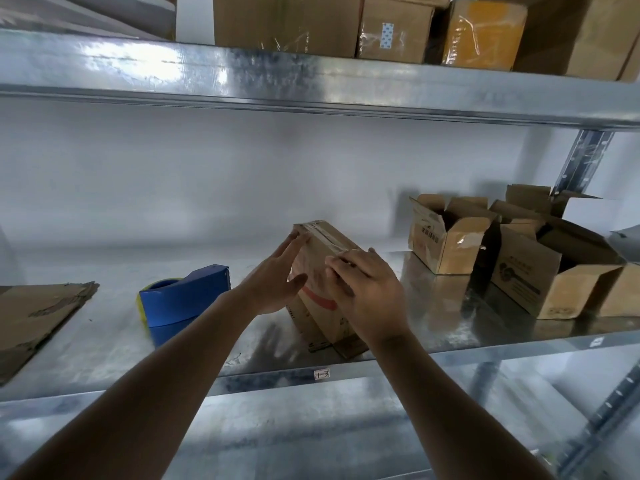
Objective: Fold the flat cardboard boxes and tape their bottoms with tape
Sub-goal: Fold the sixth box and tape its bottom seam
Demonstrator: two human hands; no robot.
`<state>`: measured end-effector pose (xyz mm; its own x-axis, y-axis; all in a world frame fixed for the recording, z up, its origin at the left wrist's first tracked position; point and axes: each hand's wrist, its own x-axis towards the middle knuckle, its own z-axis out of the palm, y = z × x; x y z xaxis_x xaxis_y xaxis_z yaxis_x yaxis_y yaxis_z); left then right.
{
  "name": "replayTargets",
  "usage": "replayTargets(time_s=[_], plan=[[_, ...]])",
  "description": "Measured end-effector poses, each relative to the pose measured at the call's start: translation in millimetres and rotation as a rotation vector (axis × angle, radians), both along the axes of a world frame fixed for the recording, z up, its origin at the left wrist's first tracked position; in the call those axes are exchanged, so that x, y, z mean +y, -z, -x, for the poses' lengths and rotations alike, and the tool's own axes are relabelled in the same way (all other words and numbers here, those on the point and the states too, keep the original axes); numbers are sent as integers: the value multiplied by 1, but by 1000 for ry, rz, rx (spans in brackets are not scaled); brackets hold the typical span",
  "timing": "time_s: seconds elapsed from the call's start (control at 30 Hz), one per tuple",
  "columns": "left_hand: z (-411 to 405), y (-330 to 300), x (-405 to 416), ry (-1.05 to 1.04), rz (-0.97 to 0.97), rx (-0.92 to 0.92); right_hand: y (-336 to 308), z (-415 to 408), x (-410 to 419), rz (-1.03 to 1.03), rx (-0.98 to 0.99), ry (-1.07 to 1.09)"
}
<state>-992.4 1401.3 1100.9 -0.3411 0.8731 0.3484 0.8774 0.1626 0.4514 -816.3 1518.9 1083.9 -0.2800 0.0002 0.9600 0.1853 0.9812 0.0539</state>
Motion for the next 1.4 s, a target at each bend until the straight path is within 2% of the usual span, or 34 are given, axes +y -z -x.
replayTargets(time_s=[0.1, 0.17, 0.27, 0.37, 0.6, 0.8, 0.9, 0.97, 1.03, 1.13, 1.2, 1.23, 1.33, 1.4], plan=[[0, 8, -2, -17, 84, -28, 10, 2, -4, 123, -117, 67], [2, 15, -2, -17, 115, -20, 18, -1, -6, 215, -203, 36], [-2, 24, -4, -38, 230, -23, 16, -3, -9, 259, -219, -29], [-6, 26, -9, -71, 280, -36, 1, -4, -15, 318, -158, -30], [-11, 13, -21, -207, 221, -122, -19, -7, -18, 851, 168, -67], [-19, 7, -27, -237, 245, -76, -7, -4, -1, 1238, 330, 4], [-20, 8, -23, -206, 225, -211, -3, -5, -3, 1473, 382, -74], [-26, 4, -19, -157, 154, -351, 1, -6, -3, 1591, 309, -122], [-30, -1, -17, -113, 58, -415, 6, -6, -2, 1605, 113, -75], [-27, -8, -16, -90, -56, -383, 10, -10, 0, 1345, -269, 151], [-24, -13, -16, -99, -57, -394, 7, -9, 5, 1168, -422, 277], [-24, -16, -17, -112, -65, -397, 1, -9, 5, 1145, -453, 274], [-31, -33, -18, -126, -131, -378, -21, -11, 1, 1266, -503, 203], [-33, -43, -17, -118, -141, -381, -33, -10, -8, 1361, -453, 121]])
